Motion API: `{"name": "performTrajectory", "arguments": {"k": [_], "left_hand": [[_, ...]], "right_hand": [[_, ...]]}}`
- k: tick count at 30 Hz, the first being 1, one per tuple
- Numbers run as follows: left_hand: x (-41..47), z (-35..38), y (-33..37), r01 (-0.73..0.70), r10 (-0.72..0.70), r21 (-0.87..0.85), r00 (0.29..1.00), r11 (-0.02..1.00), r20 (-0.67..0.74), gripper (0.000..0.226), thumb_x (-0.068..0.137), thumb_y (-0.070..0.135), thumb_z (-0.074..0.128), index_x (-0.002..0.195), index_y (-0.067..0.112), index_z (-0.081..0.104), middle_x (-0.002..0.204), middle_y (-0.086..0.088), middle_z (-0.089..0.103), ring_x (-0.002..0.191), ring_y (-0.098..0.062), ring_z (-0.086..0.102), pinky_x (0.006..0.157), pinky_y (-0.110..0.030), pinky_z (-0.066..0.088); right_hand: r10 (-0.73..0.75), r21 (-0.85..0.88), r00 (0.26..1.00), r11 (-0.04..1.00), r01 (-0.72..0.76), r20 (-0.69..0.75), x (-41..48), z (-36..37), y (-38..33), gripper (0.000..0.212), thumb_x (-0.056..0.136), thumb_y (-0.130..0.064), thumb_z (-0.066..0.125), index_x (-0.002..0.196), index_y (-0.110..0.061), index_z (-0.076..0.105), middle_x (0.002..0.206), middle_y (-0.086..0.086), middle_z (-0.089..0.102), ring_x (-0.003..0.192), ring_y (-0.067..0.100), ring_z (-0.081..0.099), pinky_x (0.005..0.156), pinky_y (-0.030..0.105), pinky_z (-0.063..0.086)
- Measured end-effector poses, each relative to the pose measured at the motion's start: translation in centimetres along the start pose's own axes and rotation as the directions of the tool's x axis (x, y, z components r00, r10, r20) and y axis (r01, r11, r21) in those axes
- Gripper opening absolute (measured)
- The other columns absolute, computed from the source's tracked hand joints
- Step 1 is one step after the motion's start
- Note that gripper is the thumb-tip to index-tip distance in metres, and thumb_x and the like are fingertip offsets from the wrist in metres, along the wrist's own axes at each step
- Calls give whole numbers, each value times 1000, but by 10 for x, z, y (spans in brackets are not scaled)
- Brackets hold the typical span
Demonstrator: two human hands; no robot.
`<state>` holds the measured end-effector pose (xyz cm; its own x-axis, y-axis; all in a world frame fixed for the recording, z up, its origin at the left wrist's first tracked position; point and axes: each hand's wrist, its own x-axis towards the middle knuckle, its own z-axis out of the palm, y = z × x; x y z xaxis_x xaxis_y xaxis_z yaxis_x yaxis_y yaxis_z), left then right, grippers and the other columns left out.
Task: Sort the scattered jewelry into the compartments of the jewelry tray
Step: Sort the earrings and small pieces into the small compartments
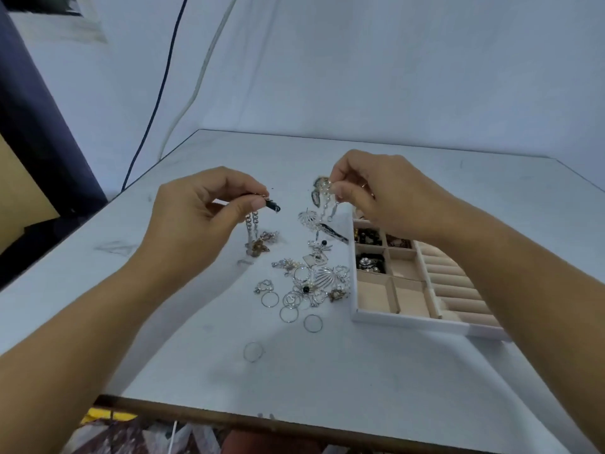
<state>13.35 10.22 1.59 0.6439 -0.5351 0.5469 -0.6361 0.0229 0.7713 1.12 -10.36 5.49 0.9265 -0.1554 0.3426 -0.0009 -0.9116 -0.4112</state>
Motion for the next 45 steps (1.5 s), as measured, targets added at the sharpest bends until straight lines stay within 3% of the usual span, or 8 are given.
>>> {"name": "performTrajectory", "arguments": {"k": [4,8,21,27,34,39,43,45], "left_hand": [[18,15,35,-77,80,-134,997,988,16,20,81,14,73,80,34,71,83,10,74,79,-15,69,72,-25,55],[32,40,66,-133,141,-259,990,957,10,15,80,12,73,84,26,69,82,10,75,79,-14,69,72,-26,56],[27,124,90,-51,108,-387,986,921,127,12,73,16,72,85,18,69,81,5,75,81,-13,69,69,-21,55],[21,139,76,9,52,-339,984,941,169,12,72,18,72,84,19,70,84,2,75,83,-20,70,74,-26,56],[14,153,54,109,-52,-280,978,954,203,12,77,11,74,83,20,70,83,-6,74,79,-20,69,78,-41,58],[7,156,40,160,-127,-113,958,981,256,8,81,13,73,84,19,69,76,-1,69,75,-20,66,80,-38,58],[1,155,34,-50,-9,177,950,983,313,8,81,20,73,82,27,69,74,11,68,72,-6,63,68,-15,50],[0,154,36,-170,78,232,931,958,358,9,81,17,72,82,26,69,75,14,68,73,-3,64,65,-13,49]], "right_hand": [[51,-24,997,998,-53,-62,-29,-26,19,4,93,-26,55,92,-29,58,80,-14,64,71,-4,55,60,4,38],[120,-16,985,992,-123,-125,-56,-44,42,4,93,-26,56,91,-30,57,83,-13,65,75,-5,56,63,5,37],[166,140,960,981,-137,-226,-104,-44,78,5,93,-22,57,90,-26,59,81,-7,65,76,6,57,69,19,47],[169,200,955,972,-121,-243,-111,-45,83,3,92,-21,59,93,-23,61,81,-10,64,78,3,59,70,13,47],[156,244,951,966,-90,-267,-113,-45,79,3,92,-22,59,90,-25,60,80,-9,65,79,6,61,72,18,49],[145,247,946,966,-73,-288,-113,-46,79,3,92,-21,60,91,-23,62,80,-9,66,79,6,61,75,21,50],[132,239,943,969,-58,-306,-113,-47,77,4,92,-21,60,91,-26,60,81,-10,66,82,6,62,75,16,49],[129,241,942,969,-54,-310,-113,-47,75,6,91,-20,60,90,-26,60,81,-12,66,82,5,62,74,12,48]]}}
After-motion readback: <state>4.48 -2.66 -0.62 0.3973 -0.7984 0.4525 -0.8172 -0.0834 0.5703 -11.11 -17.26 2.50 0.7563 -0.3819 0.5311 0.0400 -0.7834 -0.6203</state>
